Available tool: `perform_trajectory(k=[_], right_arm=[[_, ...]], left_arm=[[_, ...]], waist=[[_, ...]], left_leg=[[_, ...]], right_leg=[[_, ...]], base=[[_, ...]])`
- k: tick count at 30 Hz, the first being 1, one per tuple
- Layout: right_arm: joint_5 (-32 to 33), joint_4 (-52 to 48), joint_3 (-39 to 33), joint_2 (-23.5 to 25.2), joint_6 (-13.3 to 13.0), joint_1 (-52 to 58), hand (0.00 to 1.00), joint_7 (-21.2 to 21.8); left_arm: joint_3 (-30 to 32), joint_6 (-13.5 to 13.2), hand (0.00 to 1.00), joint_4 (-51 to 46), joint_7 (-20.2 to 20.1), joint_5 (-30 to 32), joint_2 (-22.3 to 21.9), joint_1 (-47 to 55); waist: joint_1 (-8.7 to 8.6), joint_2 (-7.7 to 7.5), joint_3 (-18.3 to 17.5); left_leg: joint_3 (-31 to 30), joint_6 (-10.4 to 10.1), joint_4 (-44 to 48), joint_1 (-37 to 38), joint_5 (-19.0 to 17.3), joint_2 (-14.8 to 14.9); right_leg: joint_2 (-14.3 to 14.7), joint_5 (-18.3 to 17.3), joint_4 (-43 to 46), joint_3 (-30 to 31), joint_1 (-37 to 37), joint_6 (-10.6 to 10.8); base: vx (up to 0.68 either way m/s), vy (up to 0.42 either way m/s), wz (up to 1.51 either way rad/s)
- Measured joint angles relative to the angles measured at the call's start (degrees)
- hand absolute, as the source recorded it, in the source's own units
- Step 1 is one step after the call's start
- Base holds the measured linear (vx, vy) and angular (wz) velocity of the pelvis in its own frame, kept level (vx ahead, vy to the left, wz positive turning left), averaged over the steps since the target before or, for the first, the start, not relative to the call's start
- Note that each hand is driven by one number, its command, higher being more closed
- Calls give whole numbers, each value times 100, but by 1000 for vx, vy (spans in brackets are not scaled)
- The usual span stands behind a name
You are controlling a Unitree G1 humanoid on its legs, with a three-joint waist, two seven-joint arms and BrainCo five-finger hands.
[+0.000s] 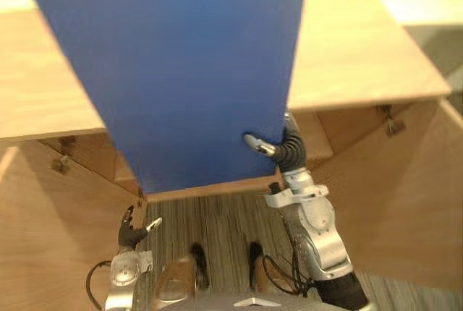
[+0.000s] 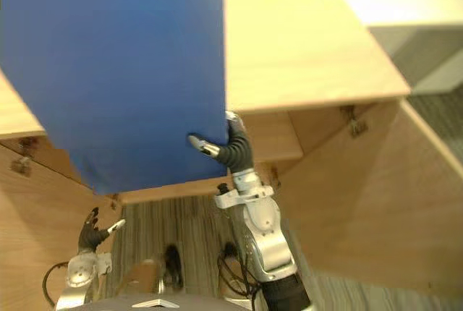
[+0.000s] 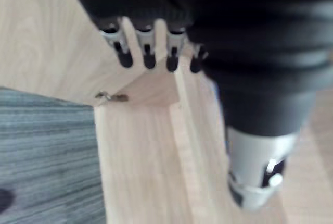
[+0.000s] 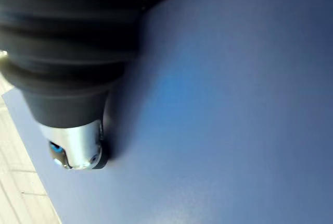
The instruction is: Walk over to the cabinet, pick up the folder, carry it to the office cabinet, place the folder inside the office cabinet, then close the office cabinet door
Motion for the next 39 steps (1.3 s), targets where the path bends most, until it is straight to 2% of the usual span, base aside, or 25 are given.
perform_trajectory(k=[3, 6, 16, 18, 19, 22, 23, 28, 31, 33, 34, 36, 39], right_arm=[[-348, 121, 466, -10, 16, -67, 100, -158], [-640, 33, 722, -6, 13, -76, 100, -255], [-1639, -200, 781, 3, -3, -466, 100, -1003], [-1868, -298, 744, 2, -14, -545, 100, -1119], [-2067, -400, 649, 0, -38, -562, 100, -1130], [-2547, -398, 390, -22, -56, -731, 100, -1381], [-2776, -379, 346, -51, -81, -798, 100, -1531], [-3617, -124, 228, -395, -113, -1098, 100, -1912], [-3978, 369, 204, -479, -2, -1267, 100, -1994], [-4102, 1096, 77, -474, 433, -1435, 100, -2079], [-4105, 1170, 57, -481, 469, -1459, 100, -2085], [-4157, 1695, -12, -635, 743, -1592, 100, -2125], [-4219, 1828, -10, -763, 777, -1595, 100, -2123]], left_arm=[[-145, 1, 0, 45, 44, -2, -45, -162], [-181, 2, 0, 33, 61, -4, -105, -248], [-186, 11, 0, -85, 196, 9, -369, -625], [-246, 63, 0, -590, 246, 6, -419, -587], [-350, 66, 0, -1174, 277, 7, -452, -482], [-458, -60, 0, -2039, 270, 17, -456, -421], [-451, -106, 0, -2104, 274, 51, -454, -429], [-505, -85, 0, -2093, 274, 112, -530, -453], [-511, -86, 0, -2103, 283, 116, -535, -510], [-513, -87, 0, -2101, 288, 116, -537, -653], [-511, -86, 0, -2101, 289, 116, -536, -669], [-509, -86, 0, -2096, 350, 117, -521, -847], [-508, -84, 0, -2028, 432, 117, -509, -1069]], waist=[[-13, 61, 239], [-2, 98, 264], [86, 262, 403], [114, 335, 495], [177, 395, 567], [249, 548, 862], [274, 557, 935], [372, 562, 1148], [389, 555, 1158], [419, 521, 1185], [423, 517, 1192], [440, 515, 1348], [443, 505, 1386]], left_leg=[[242, -77, 891, -638, -498, 224], [328, -103, 1522, -1196, -757, 423], [413, -114, 2742, -2407, -1151, 908], [386, -111, 2980, -2707, -1207, 969], [348, -95, 3163, -2908, -1250, 1012], [149, -97, 3535, -3322, -1304, 1011], [107, -159, 3617, -3508, -1336, 1008], [-15, -180, 3857, -4096, -1310, 1007], [-130, -185, 3956, -4333, -1296, 1009], [-153, -112, 3996, -4540, -1231, 1007], [-152, -99, 4001, -4562, -1218, 1007], [-235, -96, 4121, -4752, -1217, 998], [-320, -93, 4233, -4931, -1215, 982]], right_leg=[[24, -424, 1045, 193, -877, -14], [37, -640, 1717, 203, -1533, -49], [255, -961, 2955, 274, -2963, -99], [278, -1017, 3201, 275, -3271, -103], [292, -1064, 3381, 269, -3470, -112], [247, -1185, 3799, 162, -3800, -124], [218, -1216, 3915, 142, -3974, -127], [208, -1230, 4189, 90, -4519, -162], [207, -1235, 4272, 14, -4697, -174], [181, -1242, 4330, -13, -4877, -187], [179, -1243, 4338, -13, -4900, -187], [167, -1266, 4449, -56, -5041, -198], [112, -1316, 4588, -136, -5162, -230]], base=[[-194, 34, -40], [-76, 14, -23], [-25, -24, -16], [-46, -35, 0], [-57, -42, 8], [-79, -50, 22], [-106, -67, 25], [-102, -78, 10], [-47, -53, 7], [-44, -65, 11], [-38, -57, 8], [-47, -54, 7], [-58, -60, 14]])
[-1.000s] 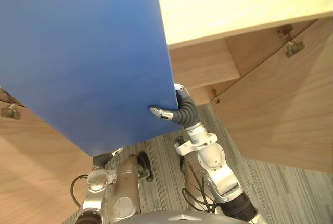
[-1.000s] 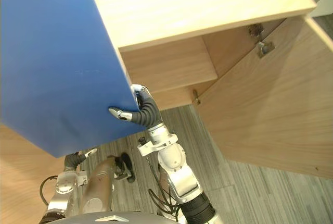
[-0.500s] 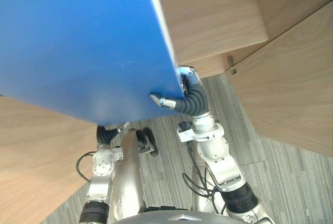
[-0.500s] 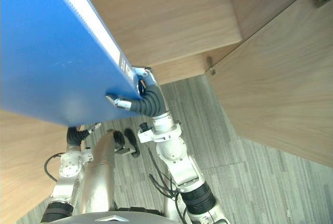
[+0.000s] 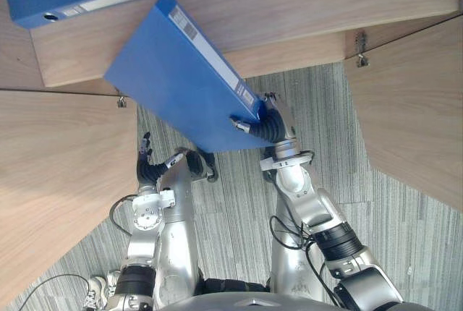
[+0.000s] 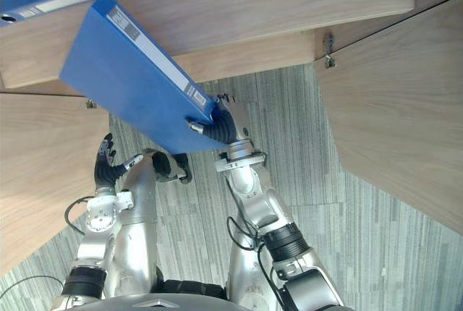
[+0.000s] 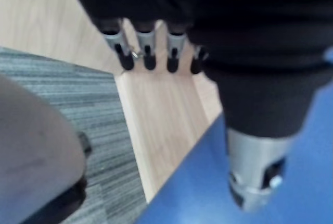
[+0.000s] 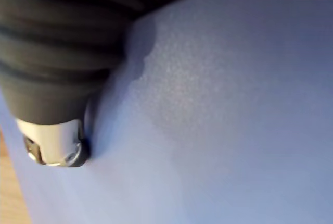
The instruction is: Walk over to the cabinet, pick up the folder, carry it to the office cabinet, place the folder inside the office cabinet, then close the office cabinet door
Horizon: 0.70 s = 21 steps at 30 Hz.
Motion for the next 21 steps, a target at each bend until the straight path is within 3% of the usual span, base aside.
perform_trajectory(k=[4, 9, 14, 18, 21], right_arm=[[74, 107, -96, 8, 11, -98, 100, -71], [687, 55, -295, 44, -19, -131, 100, -71], [2070, -331, -809, 531, -139, -285, 100, -127], [3076, -643, -1352, 725, -467, -572, 100, -378], [3810, -644, -1467, 770, -705, -741, 100, -319]], left_arm=[[14, -4, 0, 154, 103, -1, 19, -149], [61, 6, 0, 437, 125, -8, 22, -173], [226, -9, 0, 418, 142, -37, 99, -247], [323, -12, 0, 447, 141, -149, 144, -255], [333, -10, 0, 473, 126, -241, 175, -255]], waist=[[5, -1, 0], [-1, -2, 0], [43, -4, -1], [11, -6, -2], [-14, -16, -8]], left_leg=[[-115, -20, 74, -81, 21, -16], [-252, -113, 80, -247, 69, -65], [-334, -79, 178, -504, 157, -80], [-440, -82, 318, -581, 154, -83], [-467, -97, 352, -582, 148, -82]], right_leg=[[-38, -46, 103, -95, -21, -41], [-90, -68, 149, -221, -109, -84], [-93, -89, 293, -256, -341, -114], [-99, -142, 421, -327, -354, -130], [-99, -160, 475, -343, -354, -153]], base=[[-87, -81, 14], [-106, -82, 13], [-78, -64, 6], [-64, -37, 6], [-94, -49, 3]])
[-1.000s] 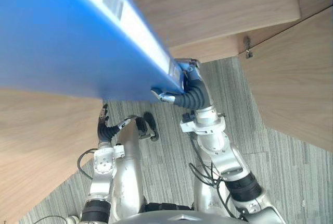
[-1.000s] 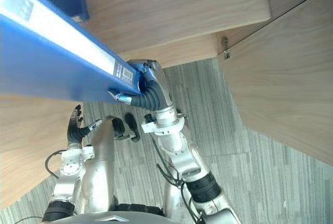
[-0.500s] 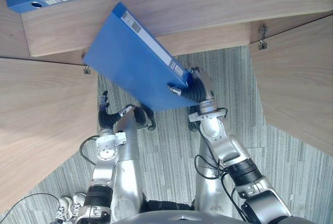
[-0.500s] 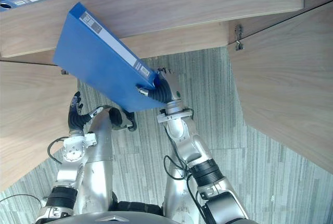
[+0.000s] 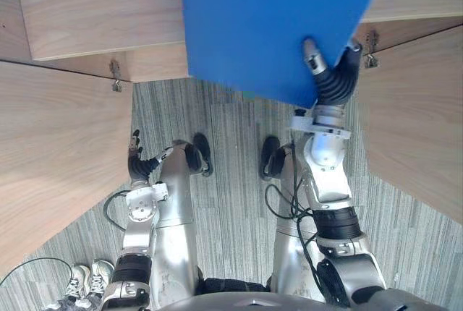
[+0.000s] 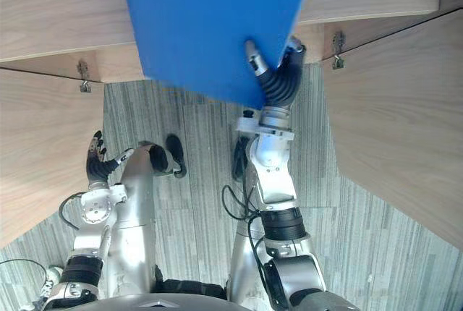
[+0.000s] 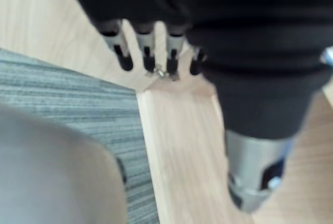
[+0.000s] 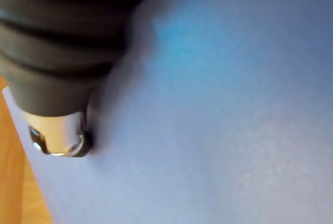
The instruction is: Walk over to the cabinet, pick up the folder, carry it to the office cabinet, place the folder inside the office cabinet, then close the office cabinet door
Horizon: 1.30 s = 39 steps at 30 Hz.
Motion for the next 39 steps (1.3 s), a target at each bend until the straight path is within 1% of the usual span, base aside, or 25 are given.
perform_trajectory(k=[1, 3, 4, 5, 6, 7, 9, 10, 13, 17, 21, 24, 27, 29, 32, 36, 39], right_arm=[[96, 0, 2, 5, -27, 17, 100, 27], [647, 1, 1, 14, -57, 27, 100, 162], [741, 2, -7, 20, -58, 23, 100, 185], [992, 2, -59, 32, -74, 6, 100, 247], [1064, 3, -63, 32, -74, 2, 100, 256], [1280, 8, -94, 29, -77, -22, 100, 258], [1597, 91, -137, 15, -83, -145, 100, 258], [1817, 149, -175, -8, -85, -257, 100, 258], [2253, 576, -306, -15, -206, -733, 100, 245], [3106, 1258, -383, -29, -247, -1609, 100, 204], [3751, 1754, -558, -43, -320, -2181, 100, 28], [4090, 2006, -625, -41, -379, -2469, 100, -54], [4468, 2359, -776, -35, -516, -2896, 100, -193], [4768, 2530, -962, -35, -624, -3117, 100, -274], [5008, 2559, -1133, -38, -747, -3341, 100, -427], [5266, 2649, -1252, -234, -927, -3604, 100, -548], [5436, 2791, -1331, -360, -950, -3859, 100, -649]], left_arm=[[4, 0, 0, 0, -8, -4, 1, 0], [6, 0, 0, 0, -33, -9, 7, -1], [8, 0, 0, 1, -33, -10, 11, -1], [22, 1, 0, 5, -34, -13, 18, 0], [30, 1, 0, 7, -35, -13, 22, 0], [68, 6, 0, 26, -35, -18, 41, 0], [104, 11, 0, 76, -35, -26, 70, -2], [108, 10, 0, 146, -35, -75, 73, -4], [107, 48, 0, 258, -33, -122, 77, 0], [103, 82, 0, 253, -21, -232, 111, -8], [93, 85, 0, 272, 15, -355, 103, -118], [94, 73, 0, 347, 74, -472, 101, -171], [94, 31, 0, 375, 119, -571, 99, -269], [51, -4, 0, 374, 132, -572, 89, -319], [15, -57, 0, 351, 179, -644, 77, -360], [-70, -84, 0, 282, 210, -697, 48, -382], [-118, -116, 0, 191, 240, -739, 47, -382]], waist=[[-1, -3, -2], [-3, -7, -6], [-3, -21, -17], [-4, -52, -35], [-3, -67, -45], [-1, -135, -94], [-14, -210, -184], [-21, -230, -259], [-10, -261, -474], [14, -262, -475], [125, -260, -475], [141, -255, -479], [174, -252, -498], [242, -250, -499], [287, -248, -500], [299, -243, -505], [342, -242, -505]], left_leg=[[-7, -9, 0, 0, 2, 0], [-45, -44, 0, -4, 18, 0], [-50, -49, -1, -6, 23, 0], [-76, -62, 1, -6, 34, -1], [-79, -66, -1, -8, 37, -1], [-100, -78, -2, -11, 43, -1], [-125, -89, -6, -33, 50, 0], [-144, -90, -5, -51, 51, 1], [-177, -105, -6, -160, 67, -1], [-213, -130, -16, -220, 118, -4], [-278, -160, -18, -346, 184, -20], [-322, -182, -21, -416, 229, -58], [-390, -224, -18, -563, 299, -92], [-465, -267, -25, -636, 348, -98], [-550, -312, -32, -742, 394, -125], [-645, -379, -206, -855, 575, -288], [-767, -435, -253, -952, 660, -301]], right_leg=[[1, -3, 4, -6, 0, -6], [5, -8, 11, -40, 7, -26], [5, -13, 15, -44, 7, -39], [7, -9, 20, -65, 14, -50], [8, -8, 21, -69, 13, -58], [8, -13, 25, -91, 14, -73], [8, -21, 23, -116, 9, -89], [6, -26, 19, -136, 7, -99], [2, -20, 13, -167, -76, -117], [2, -7, 26, -196, -126, -140], [-16, -17, 73, -263, -219, -190], [-67, -39, 119, -319, -274, -231], [-94, -42, 179, -369, -396, -273], [-102, -45, 193, -439, -435, -315], [-137, -68, 235, -527, -497, -377], [-291, -102, 254, -654, -582, -445], [-294, -106, 228, -800, -601, -502]], base=[[-91, -52, 2], [-83, -52, 2], [-83, -57, 2], [-51, -36, 1], [-65, -49, 2], [-36, -30, 2], [-47, -35, 3], [-47, -27, 3], [-40, -15, 2], [-55, -30, 3], [-49, -34, 7], [-51, -41, 14], [-51, -36, 11], [-52, -41, 8], [-42, -37, 15], [-38, -48, 27], [-30, -34, 13]])
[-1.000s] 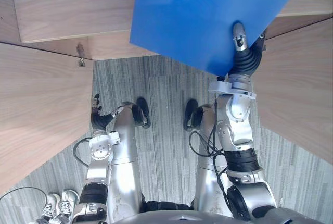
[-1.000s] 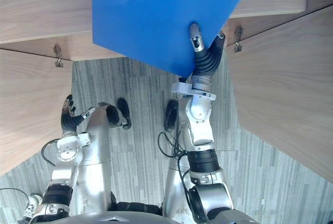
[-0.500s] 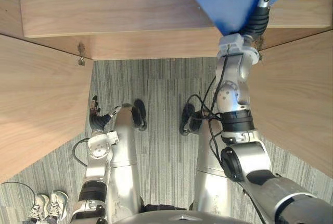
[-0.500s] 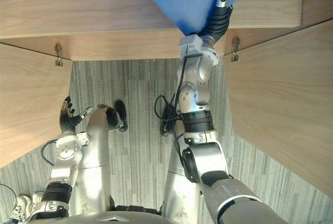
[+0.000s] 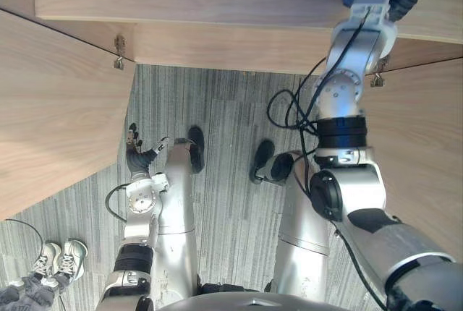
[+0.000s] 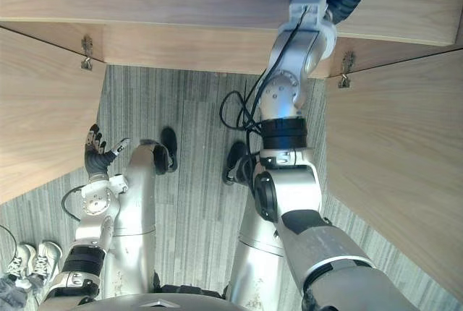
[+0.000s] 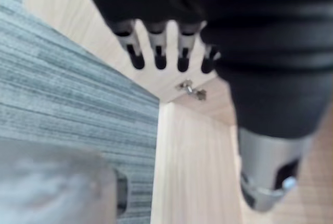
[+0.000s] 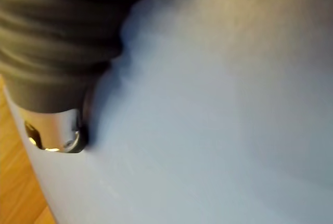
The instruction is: Walk over to the cabinet, pick up the folder, carry it to the office cabinet, place the folder inside the office cabinet, then close the office cabinet door
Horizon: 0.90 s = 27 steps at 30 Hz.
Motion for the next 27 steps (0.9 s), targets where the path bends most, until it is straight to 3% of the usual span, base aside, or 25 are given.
perform_trajectory(k=[7, 8, 17, 27], right_arm=[[322, 176, -143, -153, -161, -392, 100, -159], [360, 193, -155, -201, -160, -440, 0, -216], [435, 190, -351, -517, -252, -537, 0, -397], [573, 204, -394, -747, -261, -535, 0, -350]], left_arm=[[-146, -55, 0, -59, 14, -53, -37, -16], [-187, -57, 0, -63, 27, -53, -39, -16], [-458, -50, 0, -222, 114, -56, -56, -13], [-443, -17, 0, -227, 110, -108, -43, -9]], waist=[[105, -3, -97], [112, -1, -98], [241, 0, -100], [228, -4, -102]], left_leg=[[-182, -130, -249, -196, 241, -127], [-205, -149, -296, -200, 281, -161], [-442, -253, -667, -289, 575, -308], [-454, -297, -777, -300, 678, -297]], right_leg=[[-90, -12, -41, -208, -139, -71], [-114, -14, -48, -231, -141, -74], [-254, -70, -134, -542, -140, -103], [-265, -29, -228, -621, -131, -184]], base=[[-23, -23, 17], [-13, -11, 21], [-33, -15, 19], [-16, 13, 3]])
